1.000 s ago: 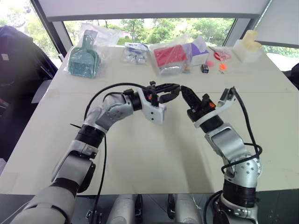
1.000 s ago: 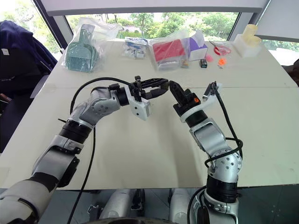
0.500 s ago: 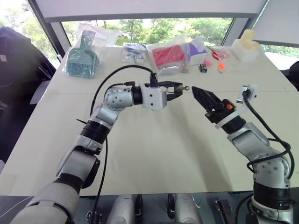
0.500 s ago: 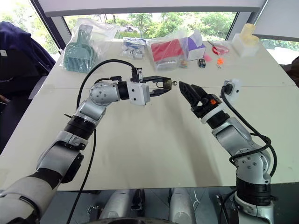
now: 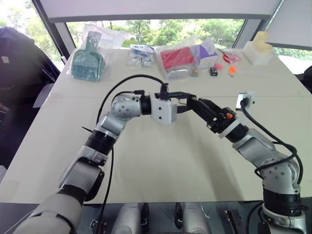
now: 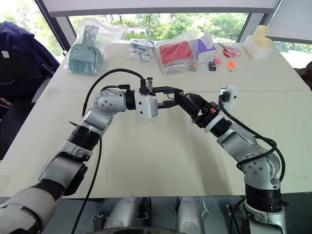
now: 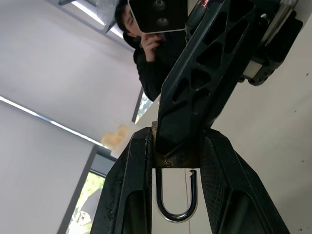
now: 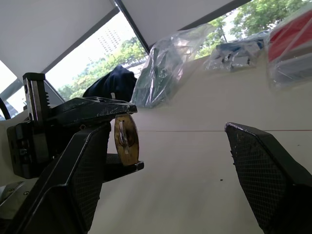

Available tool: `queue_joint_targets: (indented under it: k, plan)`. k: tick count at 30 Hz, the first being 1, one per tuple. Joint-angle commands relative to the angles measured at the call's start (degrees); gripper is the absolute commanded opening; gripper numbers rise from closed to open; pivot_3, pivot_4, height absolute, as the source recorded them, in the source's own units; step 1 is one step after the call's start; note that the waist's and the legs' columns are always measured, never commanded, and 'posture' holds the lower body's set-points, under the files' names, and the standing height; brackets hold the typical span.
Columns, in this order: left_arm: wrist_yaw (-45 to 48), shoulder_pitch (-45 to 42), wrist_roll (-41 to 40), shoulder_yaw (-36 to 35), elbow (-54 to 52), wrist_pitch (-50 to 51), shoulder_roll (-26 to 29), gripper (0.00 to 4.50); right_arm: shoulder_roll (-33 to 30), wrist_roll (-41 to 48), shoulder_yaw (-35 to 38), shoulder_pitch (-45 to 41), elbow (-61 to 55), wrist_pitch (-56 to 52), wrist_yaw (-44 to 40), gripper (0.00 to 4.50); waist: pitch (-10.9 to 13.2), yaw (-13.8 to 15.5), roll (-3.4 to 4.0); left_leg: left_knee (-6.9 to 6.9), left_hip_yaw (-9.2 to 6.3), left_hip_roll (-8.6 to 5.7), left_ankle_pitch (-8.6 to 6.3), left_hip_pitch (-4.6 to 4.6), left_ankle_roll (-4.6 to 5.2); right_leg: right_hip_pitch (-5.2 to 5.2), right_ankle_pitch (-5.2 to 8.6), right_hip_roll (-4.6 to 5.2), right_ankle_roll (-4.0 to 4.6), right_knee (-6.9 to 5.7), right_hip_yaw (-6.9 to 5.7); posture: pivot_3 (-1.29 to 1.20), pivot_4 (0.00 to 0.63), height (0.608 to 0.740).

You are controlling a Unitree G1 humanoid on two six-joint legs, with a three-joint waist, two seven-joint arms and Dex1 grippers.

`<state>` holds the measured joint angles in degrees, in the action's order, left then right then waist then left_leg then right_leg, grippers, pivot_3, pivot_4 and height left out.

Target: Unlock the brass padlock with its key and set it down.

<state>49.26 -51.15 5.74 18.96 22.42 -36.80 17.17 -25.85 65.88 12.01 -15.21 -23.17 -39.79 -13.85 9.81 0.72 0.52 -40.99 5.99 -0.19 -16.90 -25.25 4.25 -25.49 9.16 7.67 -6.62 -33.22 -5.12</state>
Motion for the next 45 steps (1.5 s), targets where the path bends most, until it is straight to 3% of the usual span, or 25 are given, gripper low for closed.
queue_joint_targets:
  k: [1, 6, 10, 12, 14, 19, 24, 27, 45]
  plan:
    - [-0.2, -0.4, -1.19, -0.27, -2.24, -0.35, -0.28, 0.75, 0.4, 0.09, 0.26, -0.71, -0.41, -0.48, -0.18, 2.59, 0.0, 0.0, 0.0, 0.0, 0.0, 0.0, 0.0, 0.0, 0.0, 0.0, 0.0, 0.0, 0.0, 0.0, 0.0, 0.0, 0.15, 0.735]
    - [-0.42, -0.9, -0.82, -0.42, -1.6, -0.82, -0.29, 0.75, 0.55, 0.83, 0.24, -0.31, -0.66, -1.65, 0.06, 0.02, 0.0, 0.04, 0.0, 0.0, 0.0, 0.0, 0.0, 0.0, 0.0, 0.0, 0.0, 0.0, 0.0, 0.0, 0.0, 0.0, 0.15, 0.735]
    - [-0.57, -1.42, -0.29, -0.46, -0.84, -1.66, -0.1, 0.75, 0.27, 1.34, 0.01, -0.07, -0.96, -2.83, -0.1, 0.02, 0.0, 0.03, 0.0, 0.0, 0.0, 0.0, 0.0, 0.0, 0.0, 0.0, 0.0, 0.0, 0.0, 0.0, 0.0, 0.0, 0.15, 0.735]
    - [0.4, -1.58, -0.64, -0.29, -0.71, -1.03, 0.27, 1.77, 0.12, 1.18, -0.07, -0.1, -0.99, -3.38, -0.23, 0.0, 0.0, 0.0, 0.0, 0.0, 0.0, 0.0, 0.0, 0.0, 0.0, 0.0, 0.0, 0.0, 0.0, 0.0, 0.0, 0.0, 0.15, 0.735]
    - [0.95, -1.74, -0.96, -0.35, -0.51, -0.63, 0.58, 2.3, 0.05, 1.05, -0.03, -0.09, -1.03, -3.78, -0.26, 0.0, 0.0, -0.01, 0.0, 0.0, 0.0, 0.0, 0.0, 0.0, 0.0, 0.0, 0.0, 0.0, 0.0, 0.0, 0.0, 0.0, 0.15, 0.735]
    - [4.5, -1.37, -5.17, -1.75, -1.12, 7.52, 1.72, 4.22, 0.13, 0.73, 0.47, -0.04, -1.21, -4.43, 0.25, 0.0, 0.0, -0.01, 0.0, -0.01, 0.0, 0.0, 0.0, 0.0, 0.0, 0.0, 0.0, 0.0, 0.0, 0.0, 0.0, 0.0, 0.15, 0.735]
    - [11.54, -0.91, -15.32, -4.94, -3.56, 25.6, 3.93, 4.22, 0.3, 0.07, 1.4, -0.14, -0.55, -4.27, 1.03, 0.0, 0.0, -0.17, 0.0, 0.0, 0.0, 0.02, 0.01, 0.0, -0.01, -0.02, 0.0, -0.02, 0.0, -0.03, 0.0, 0.0, 0.15, 0.735]
    - [12.11, -1.57, -16.25, -5.98, -3.16, 29.21, 3.78, 4.22, 0.51, 0.35, 1.71, -0.33, -0.46, -4.19, 1.3, 0.0, 0.0, 0.01, 0.0, -0.01, -0.01, 0.0, 0.01, 0.0, -0.01, 0.0, 0.0, -0.02, -0.01, -0.03, 0.0, 0.0, 0.15, 0.735]
    - [8.78, -7.53, -8.89, -5.52, 12.21, 18.79, -2.62, 4.22, 3.04, 4.76, -0.91, 0.51, -5.52, -6.03, 3.71, 0.0, 0.0, -0.02, -0.01, -0.01, -0.04, -0.02, 0.0, 0.0, -0.01, 0.03, 0.0, -0.01, 0.0, 0.01, 0.0, 0.0, 0.15, 0.735]
